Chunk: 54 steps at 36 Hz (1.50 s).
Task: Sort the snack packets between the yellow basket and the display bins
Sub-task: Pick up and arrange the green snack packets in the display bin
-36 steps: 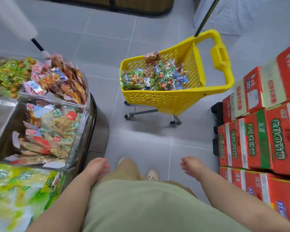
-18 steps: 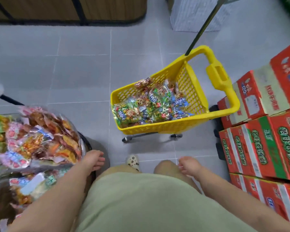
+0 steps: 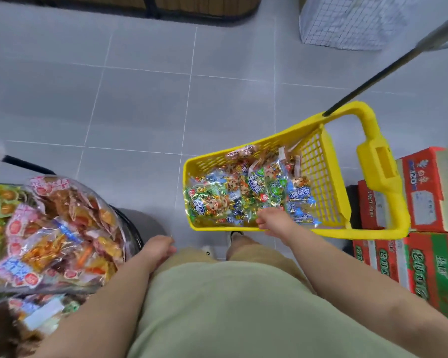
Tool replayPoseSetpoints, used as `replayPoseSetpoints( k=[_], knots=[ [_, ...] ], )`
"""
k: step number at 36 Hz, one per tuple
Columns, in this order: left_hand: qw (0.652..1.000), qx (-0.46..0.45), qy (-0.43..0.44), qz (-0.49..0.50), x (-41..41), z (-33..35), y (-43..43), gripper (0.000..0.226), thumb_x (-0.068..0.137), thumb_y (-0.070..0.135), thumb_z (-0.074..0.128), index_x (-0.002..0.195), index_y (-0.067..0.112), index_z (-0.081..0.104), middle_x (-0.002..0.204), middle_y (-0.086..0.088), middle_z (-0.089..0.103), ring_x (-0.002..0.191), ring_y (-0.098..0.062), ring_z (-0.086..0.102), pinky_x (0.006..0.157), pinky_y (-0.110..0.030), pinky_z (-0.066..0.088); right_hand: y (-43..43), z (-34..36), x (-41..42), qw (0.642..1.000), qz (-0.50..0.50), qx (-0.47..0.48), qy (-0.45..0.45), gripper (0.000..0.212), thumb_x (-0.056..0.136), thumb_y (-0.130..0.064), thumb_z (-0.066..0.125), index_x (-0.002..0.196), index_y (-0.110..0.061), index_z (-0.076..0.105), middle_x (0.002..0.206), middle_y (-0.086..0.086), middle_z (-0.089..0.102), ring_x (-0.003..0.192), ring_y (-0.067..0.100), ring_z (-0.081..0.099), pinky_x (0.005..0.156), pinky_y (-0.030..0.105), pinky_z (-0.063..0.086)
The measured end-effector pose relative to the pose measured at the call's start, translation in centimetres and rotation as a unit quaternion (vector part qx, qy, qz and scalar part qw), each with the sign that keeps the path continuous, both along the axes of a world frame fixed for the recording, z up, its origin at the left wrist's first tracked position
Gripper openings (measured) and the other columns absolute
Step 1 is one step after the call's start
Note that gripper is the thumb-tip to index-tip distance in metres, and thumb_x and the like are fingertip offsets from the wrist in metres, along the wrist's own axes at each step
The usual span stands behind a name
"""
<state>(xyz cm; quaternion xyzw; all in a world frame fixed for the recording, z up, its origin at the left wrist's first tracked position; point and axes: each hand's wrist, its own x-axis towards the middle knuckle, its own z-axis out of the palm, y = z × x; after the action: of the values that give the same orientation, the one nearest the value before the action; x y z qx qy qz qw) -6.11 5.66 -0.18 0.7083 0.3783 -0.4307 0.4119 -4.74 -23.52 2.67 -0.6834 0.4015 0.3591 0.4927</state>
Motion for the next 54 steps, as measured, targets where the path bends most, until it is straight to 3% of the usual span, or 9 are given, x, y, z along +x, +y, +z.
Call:
replayPoseSetpoints(
  k=[11, 17, 24, 31, 35, 38, 43, 48, 54],
  knots=[
    [1.0, 0.009, -0.009, -0.008, 1.9, -1.1, -2.1, 0.022, 0.096, 0.011, 0.043, 0.076, 0.009, 0.052, 0.071, -0.012, 0.053, 0.057, -0.022, 0.047, 0.054, -0.027, 0.033, 4.0, -2.0, 10.8, 0.957, 0.282, 0.022, -0.059, 0.029, 0.09, -0.014, 0.056, 0.119, -0.012, 0.059, 0.11, 0.007, 0.062, 0.088, 0.016, 0.058, 0.072, 0.024, 0.044],
    [1.0, -0.011, 0.0, -0.021, 0.5, -1.4, -2.9, 0.027, 0.093, 0.008, 0.048, 0.069, 0.017, 0.054, 0.07, -0.008, 0.058, 0.064, -0.022, 0.051, 0.065, -0.029, 0.04, 7.1, -4.8, 13.1, 0.838, 0.528, -0.054, -0.129, 0.063, 0.083, -0.028, 0.067, 0.139, -0.019, 0.042, 0.144, 0.009, 0.04, 0.133, 0.027, 0.033, 0.109, 0.032, 0.024],
    [0.998, -0.029, 0.063, 0.003, 0.4, -3.0, -1.1, 0.019, 0.096, 0.014, 0.044, 0.08, 0.014, 0.054, 0.079, -0.007, 0.058, 0.06, -0.017, 0.05, 0.053, -0.025, 0.033, 9.2, -7.6, 12.4, 0.728, 0.648, -0.181, -0.128, 0.074, 0.077, -0.046, 0.07, 0.139, -0.022, 0.039, 0.134, 0.007, 0.048, 0.126, 0.031, 0.036, 0.102, 0.043, 0.033],
    [0.994, -0.083, 0.038, 0.058, 3.0, -3.1, -0.7, 0.012, 0.096, 0.023, 0.045, 0.097, 0.016, 0.056, 0.089, -0.004, 0.061, 0.074, -0.017, 0.056, 0.062, -0.025, 0.041, 7.8, -6.6, 10.7, 0.821, 0.534, -0.071, -0.187, 0.013, 0.085, -0.022, 0.065, 0.086, -0.017, 0.054, 0.089, 0.003, 0.058, 0.085, 0.021, 0.054, 0.068, 0.028, 0.039],
    [0.989, -0.122, 0.03, 0.084, 4.3, -2.9, -0.8, 0.021, 0.095, 0.031, 0.054, 0.105, 0.013, 0.058, 0.092, -0.004, 0.062, 0.075, -0.014, 0.057, 0.064, -0.025, 0.044, 6.8, -5.0, 9.8, 0.858, 0.463, -0.04, -0.218, 0.019, 0.088, -0.008, 0.06, 0.075, -0.014, 0.048, 0.07, -0.007, 0.05, 0.065, 0.012, 0.048, 0.057, 0.025, 0.036],
    [0.982, -0.159, 0.042, 0.094, 4.5, -2.9, -1.4, 0.008, 0.095, 0.032, 0.057, 0.1, 0.025, 0.054, 0.103, 0.0, 0.061, 0.093, -0.011, 0.057, 0.08, -0.03, 0.043, 6.8, -5.0, 9.1, 0.865, 0.463, -0.021, -0.195, 0.009, 0.086, -0.015, 0.066, 0.092, -0.011, 0.059, 0.086, -0.003, 0.057, 0.079, 0.011, 0.054, 0.074, 0.028, 0.045],
    [0.966, -0.182, 0.054, 0.178, 4.4, -3.0, -2.5, 0.021, 0.093, 0.008, 0.055, 0.11, 0.02, 0.053, 0.107, -0.004, 0.061, 0.095, -0.01, 0.055, 0.082, -0.029, 0.042, 8.1, -5.8, 7.8, 0.85, 0.51, -0.02, -0.128, 0.068, 0.079, -0.035, 0.074, 0.137, -0.017, 0.043, 0.13, 0.007, 0.045, 0.118, 0.022, 0.046, 0.096, 0.027, 0.036],
    [0.975, -0.155, 0.049, 0.154, 3.6, -3.1, -2.1, 0.02, 0.094, 0.011, 0.051, 0.111, 0.021, 0.054, 0.104, -0.005, 0.06, 0.092, -0.012, 0.055, 0.074, -0.028, 0.044, 8.8, -6.4, 7.5, 0.805, 0.584, -0.026, -0.099, 0.035, 0.087, -0.032, 0.065, 0.118, -0.015, 0.064, 0.117, 0.008, 0.062, 0.109, 0.025, 0.054, 0.093, 0.034, 0.044],
    [0.961, -0.189, 0.012, 0.2, 3.3, -3.3, -0.8, 0.029, 0.091, 0.026, 0.062, 0.118, 0.023, 0.05, 0.109, -0.004, 0.058, 0.104, -0.02, 0.056, 0.079, -0.032, 0.045, 8.4, -4.6, 8.2, 0.914, 0.383, 0.04, -0.126, 0.031, 0.091, -0.033, 0.059, 0.117, -0.015, 0.063, 0.117, -0.001, 0.062, 0.104, 0.014, 0.056, 0.084, 0.023, 0.042]
  ],
)
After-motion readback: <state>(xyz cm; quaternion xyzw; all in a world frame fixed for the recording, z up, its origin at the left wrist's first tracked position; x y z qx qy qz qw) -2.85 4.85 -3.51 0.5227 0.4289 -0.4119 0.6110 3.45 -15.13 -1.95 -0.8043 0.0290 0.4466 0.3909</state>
